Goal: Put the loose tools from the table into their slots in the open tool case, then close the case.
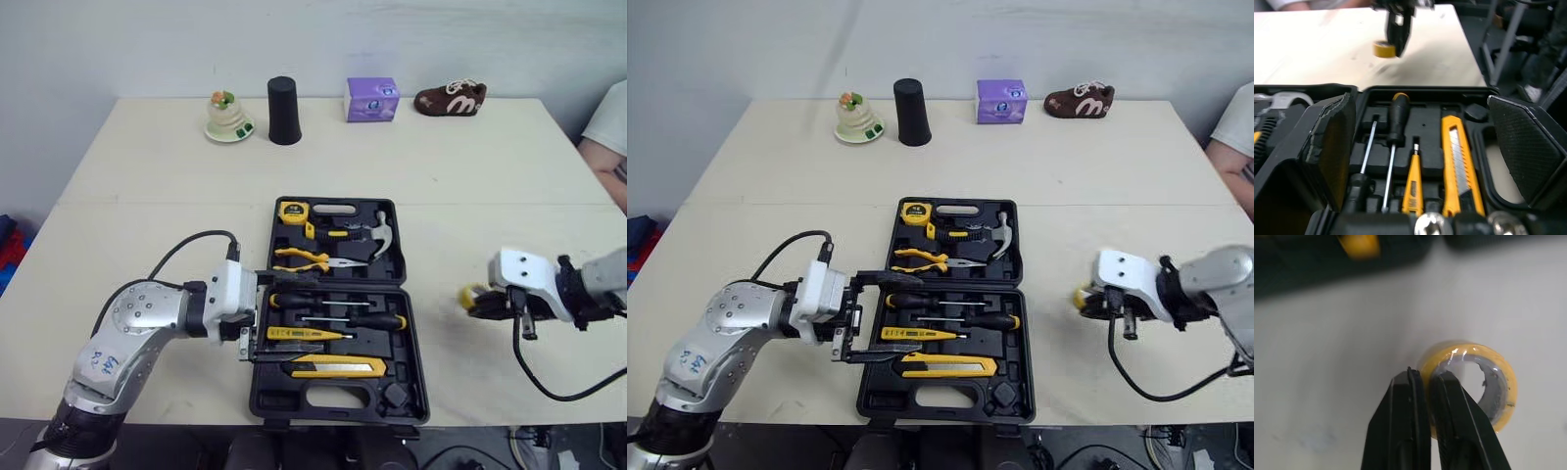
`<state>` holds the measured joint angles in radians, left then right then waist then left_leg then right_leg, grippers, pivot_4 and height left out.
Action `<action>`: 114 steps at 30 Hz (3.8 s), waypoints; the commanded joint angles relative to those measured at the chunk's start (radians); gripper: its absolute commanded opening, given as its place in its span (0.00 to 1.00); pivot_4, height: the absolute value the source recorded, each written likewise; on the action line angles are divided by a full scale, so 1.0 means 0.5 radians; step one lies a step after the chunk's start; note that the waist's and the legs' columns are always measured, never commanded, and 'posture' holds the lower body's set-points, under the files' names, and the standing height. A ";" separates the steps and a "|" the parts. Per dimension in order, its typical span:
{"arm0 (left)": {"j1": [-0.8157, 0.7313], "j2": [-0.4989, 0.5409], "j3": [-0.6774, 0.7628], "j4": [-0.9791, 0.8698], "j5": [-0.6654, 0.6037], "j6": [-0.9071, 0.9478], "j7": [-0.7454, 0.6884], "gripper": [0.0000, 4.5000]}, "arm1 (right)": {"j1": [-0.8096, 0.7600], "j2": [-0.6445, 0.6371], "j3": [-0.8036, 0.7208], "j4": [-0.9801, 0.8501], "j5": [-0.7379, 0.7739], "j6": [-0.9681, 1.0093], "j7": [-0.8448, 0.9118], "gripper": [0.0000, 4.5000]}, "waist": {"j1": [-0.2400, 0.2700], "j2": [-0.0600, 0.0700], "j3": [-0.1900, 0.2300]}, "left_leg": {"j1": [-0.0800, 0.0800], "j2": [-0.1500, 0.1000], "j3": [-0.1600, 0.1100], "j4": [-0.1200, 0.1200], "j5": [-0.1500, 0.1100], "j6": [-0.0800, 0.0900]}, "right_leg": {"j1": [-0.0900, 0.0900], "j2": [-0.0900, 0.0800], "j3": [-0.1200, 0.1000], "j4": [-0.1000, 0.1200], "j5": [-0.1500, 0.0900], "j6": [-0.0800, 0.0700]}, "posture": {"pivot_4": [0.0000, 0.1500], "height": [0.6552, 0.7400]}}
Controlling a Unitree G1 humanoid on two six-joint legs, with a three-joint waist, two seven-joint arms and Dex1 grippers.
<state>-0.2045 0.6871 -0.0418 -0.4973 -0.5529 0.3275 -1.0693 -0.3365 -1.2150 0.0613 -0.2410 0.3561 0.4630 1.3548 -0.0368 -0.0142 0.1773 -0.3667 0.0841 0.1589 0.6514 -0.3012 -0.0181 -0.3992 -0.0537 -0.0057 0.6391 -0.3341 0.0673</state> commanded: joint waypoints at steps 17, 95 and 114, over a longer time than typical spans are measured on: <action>0.325 0.082 0.004 -0.071 0.042 -0.231 -0.160 1.00 | -0.019 0.123 0.615 -1.020 0.130 0.403 0.033 0.01 | 0.010 -0.004 0.000 | -0.010 -0.003 0.001 0.005 -0.007 0.007 | -0.013 -0.010 -0.002 0.009 -0.004 -0.007 | 1.00 1.00; 0.133 0.149 0.378 0.565 0.209 -0.036 0.240 0.64 | 1.005 0.701 -0.644 -0.457 0.547 -0.240 -0.652 0.00 | 0.018 -0.033 0.007 | 0.015 -0.002 -0.017 -0.011 -0.001 0.010 | 0.011 -0.012 -0.016 0.011 -0.002 -0.021 | 1.00 1.00; -0.223 -0.180 -0.102 0.855 0.569 0.288 0.526 0.01 | 0.290 0.952 -0.042 0.451 -0.356 -0.572 -0.869 0.00 | 0.004 -0.034 0.009 | -0.006 -0.005 -0.009 -0.004 0.015 -0.005 | -0.013 -0.009 -0.012 0.020 0.002 -0.010 | 1.00 1.00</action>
<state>-0.3084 0.6019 -0.0739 -0.0468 -0.2663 0.4682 -0.7957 -0.1866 -0.7491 0.0147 -0.0196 0.1860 0.1902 0.9115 -0.0346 -0.0310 0.1818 -0.3690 0.0816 0.1546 0.6498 -0.2936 -0.0209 -0.4058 -0.0586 -0.0109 0.6513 -0.3333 0.0621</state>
